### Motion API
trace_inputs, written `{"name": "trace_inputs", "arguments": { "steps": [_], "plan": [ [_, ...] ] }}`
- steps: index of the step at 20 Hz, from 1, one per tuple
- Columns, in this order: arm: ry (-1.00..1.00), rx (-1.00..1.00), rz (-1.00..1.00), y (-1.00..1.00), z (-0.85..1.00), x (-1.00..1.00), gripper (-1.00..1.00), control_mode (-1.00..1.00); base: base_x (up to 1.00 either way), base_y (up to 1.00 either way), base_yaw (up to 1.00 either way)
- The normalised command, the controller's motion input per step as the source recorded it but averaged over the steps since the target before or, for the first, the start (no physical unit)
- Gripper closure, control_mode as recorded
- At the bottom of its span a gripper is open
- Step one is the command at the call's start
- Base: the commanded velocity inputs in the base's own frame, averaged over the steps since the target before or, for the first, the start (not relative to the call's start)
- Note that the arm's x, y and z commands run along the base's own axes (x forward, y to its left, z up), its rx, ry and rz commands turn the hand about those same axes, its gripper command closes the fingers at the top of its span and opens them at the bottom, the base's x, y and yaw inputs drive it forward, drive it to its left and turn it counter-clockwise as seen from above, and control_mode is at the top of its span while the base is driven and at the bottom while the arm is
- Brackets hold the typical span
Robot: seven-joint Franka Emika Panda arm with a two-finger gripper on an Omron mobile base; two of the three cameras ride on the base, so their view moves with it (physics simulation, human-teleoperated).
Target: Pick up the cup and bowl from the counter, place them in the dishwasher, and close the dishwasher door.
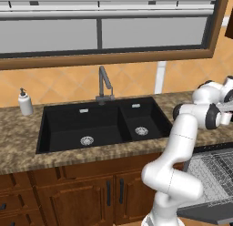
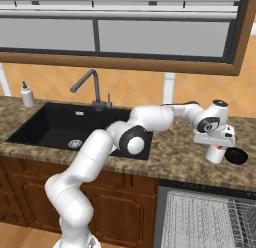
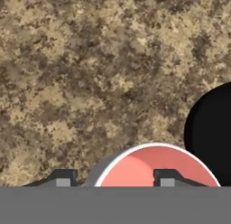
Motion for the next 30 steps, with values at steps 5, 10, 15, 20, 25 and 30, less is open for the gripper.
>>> {"name": "trace_inputs", "arguments": {
  "steps": [5,10,15,20,25,30],
  "plan": [
    [0.0,0.0,-0.01,0.17,-0.05,-0.07,1.0,-1.0,0.0,0.0,0.0],
    [-0.08,0.0,-0.04,0.67,0.02,-0.7,1.0,-1.0,0.0,0.0,0.0],
    [-0.19,0.0,0.0,0.6,0.13,-1.0,1.0,-1.0,0.0,0.0,0.0],
    [-0.23,-0.01,0.05,0.49,0.04,-1.0,1.0,-1.0,0.0,0.0,0.0],
    [-0.2,-0.11,0.23,0.32,0.09,-1.0,1.0,-1.0,0.0,0.0,0.0],
    [0.01,0.02,0.22,-0.07,0.06,-0.89,1.0,-1.0,0.0,0.0,0.0]
  ]
}}
